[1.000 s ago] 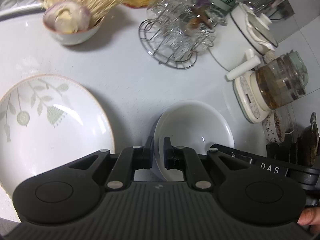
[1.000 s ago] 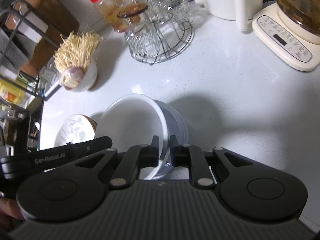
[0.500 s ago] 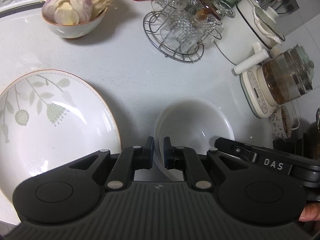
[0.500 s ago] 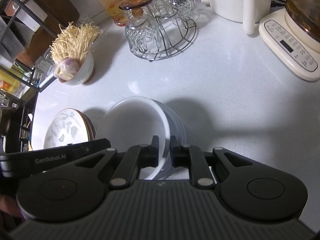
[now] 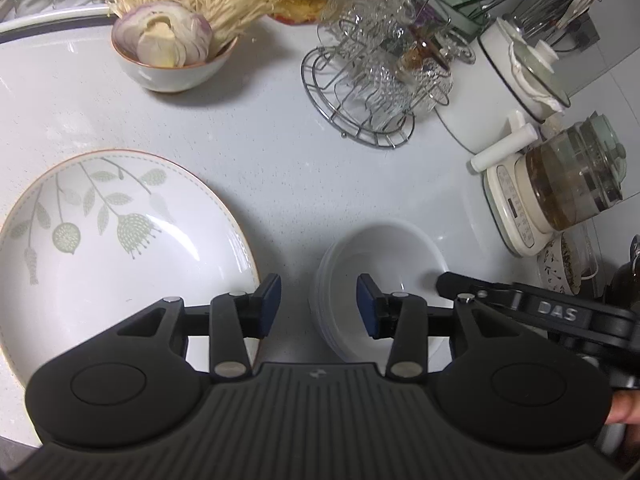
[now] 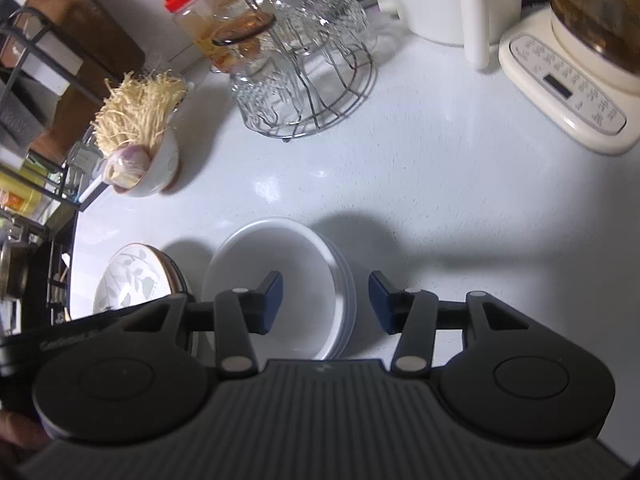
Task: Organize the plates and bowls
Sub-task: 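Lower the white bowl into the nested blue bowls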
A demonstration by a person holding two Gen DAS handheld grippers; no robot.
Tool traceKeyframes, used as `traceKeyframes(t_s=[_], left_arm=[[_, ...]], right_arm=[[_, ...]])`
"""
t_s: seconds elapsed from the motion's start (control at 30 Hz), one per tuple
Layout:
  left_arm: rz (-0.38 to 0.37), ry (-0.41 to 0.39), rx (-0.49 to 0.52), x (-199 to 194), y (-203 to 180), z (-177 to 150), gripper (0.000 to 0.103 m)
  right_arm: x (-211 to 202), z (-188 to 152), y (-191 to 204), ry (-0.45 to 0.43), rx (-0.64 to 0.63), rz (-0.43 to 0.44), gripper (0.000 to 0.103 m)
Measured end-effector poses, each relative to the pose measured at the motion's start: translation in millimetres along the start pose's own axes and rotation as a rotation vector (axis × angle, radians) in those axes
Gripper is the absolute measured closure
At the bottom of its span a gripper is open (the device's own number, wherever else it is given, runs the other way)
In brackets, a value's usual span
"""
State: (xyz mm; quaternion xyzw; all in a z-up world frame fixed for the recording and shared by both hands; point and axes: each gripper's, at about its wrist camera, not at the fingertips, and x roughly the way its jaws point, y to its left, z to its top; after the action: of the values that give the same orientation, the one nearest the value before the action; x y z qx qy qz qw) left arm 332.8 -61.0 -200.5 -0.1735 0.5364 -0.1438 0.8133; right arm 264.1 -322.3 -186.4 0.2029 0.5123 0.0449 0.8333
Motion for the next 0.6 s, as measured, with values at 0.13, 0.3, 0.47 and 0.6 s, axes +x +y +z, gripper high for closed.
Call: traceKeyframes(t_s=[0.13,0.3,0.47,0.6], left_arm=[[-0.012,-0.026,0.004,-7,2,-4,0.055],[-0.023,-0.029,0.024,-11,5,-10,0.055],[-0.037,-0.029,0.047,-17,8,-16,0.055],[-0.035,-0.024,0.05,-20,7,-21,0.055]], right_arm=[[15,-4,-10,0.034,0.074,0.024,0.053],[28,-13,-17,0.052,0.137,0.032,0.052],[37,-25,-25,0.042,0.208,0.029,0.061],[40,-34,-32,0.019,0.28,0.056,0.069]])
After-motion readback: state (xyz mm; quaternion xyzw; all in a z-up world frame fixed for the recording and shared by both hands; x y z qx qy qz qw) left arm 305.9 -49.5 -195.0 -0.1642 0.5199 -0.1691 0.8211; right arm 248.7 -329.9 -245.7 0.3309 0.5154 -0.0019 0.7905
